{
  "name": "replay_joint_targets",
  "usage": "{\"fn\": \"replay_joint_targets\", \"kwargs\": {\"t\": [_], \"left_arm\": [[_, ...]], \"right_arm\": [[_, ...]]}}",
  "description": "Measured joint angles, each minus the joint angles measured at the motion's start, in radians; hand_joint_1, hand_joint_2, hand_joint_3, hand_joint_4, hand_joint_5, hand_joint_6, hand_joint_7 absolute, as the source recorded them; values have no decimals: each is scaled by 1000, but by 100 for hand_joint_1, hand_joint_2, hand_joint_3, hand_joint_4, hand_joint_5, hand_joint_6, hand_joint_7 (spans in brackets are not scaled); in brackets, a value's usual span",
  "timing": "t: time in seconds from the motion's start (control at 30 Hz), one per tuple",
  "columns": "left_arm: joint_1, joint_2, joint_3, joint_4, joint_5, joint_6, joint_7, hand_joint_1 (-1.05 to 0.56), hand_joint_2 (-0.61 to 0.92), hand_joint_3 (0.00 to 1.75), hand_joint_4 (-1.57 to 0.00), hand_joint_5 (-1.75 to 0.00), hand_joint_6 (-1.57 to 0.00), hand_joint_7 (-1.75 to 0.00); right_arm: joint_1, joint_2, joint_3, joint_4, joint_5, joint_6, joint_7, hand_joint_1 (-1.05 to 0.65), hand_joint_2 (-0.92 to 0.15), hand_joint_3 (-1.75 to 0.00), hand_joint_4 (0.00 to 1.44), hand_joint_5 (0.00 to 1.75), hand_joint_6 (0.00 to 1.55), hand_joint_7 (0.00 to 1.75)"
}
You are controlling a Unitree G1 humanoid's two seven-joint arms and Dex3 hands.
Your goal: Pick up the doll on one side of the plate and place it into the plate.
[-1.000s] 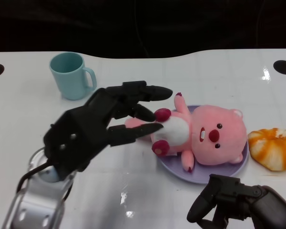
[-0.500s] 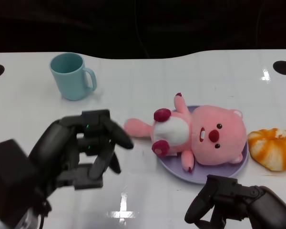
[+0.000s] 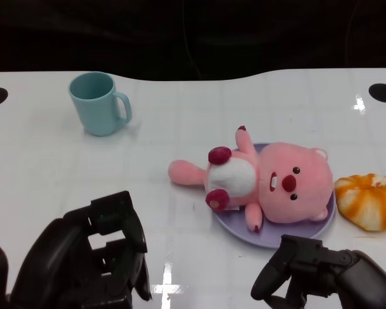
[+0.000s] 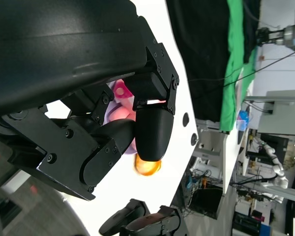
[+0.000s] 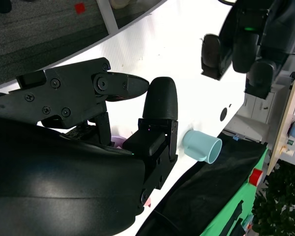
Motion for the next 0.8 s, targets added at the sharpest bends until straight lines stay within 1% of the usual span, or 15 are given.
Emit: {"fn": "replay_joint_targets", "kwargs": {"t": [0.23,0.33,0.53,0.8], "left_arm": [[0,-8,-6,86,-47,8,0,-10,34,155,-95,-175,-77,-172],[-11,-23,-12,107,-55,8,0,-9,33,156,-96,-175,-77,-172],[-14,-25,-17,141,-56,8,0,-9,33,156,-95,-175,-76,-172],[-14,-4,-28,155,-55,8,-1,-12,32,154,-96,-175,-77,-172]], "right_arm": [[10,-1,-39,14,33,-33,8,-24,-92,-34,67,158,60,131],[17,-5,-61,25,38,-48,13,-24,-92,-34,67,158,59,130],[31,-7,-65,37,50,-71,23,-24,-92,-35,66,159,59,130],[37,-9,-65,40,49,-89,23,-26,-92,-36,66,160,60,131]]}}
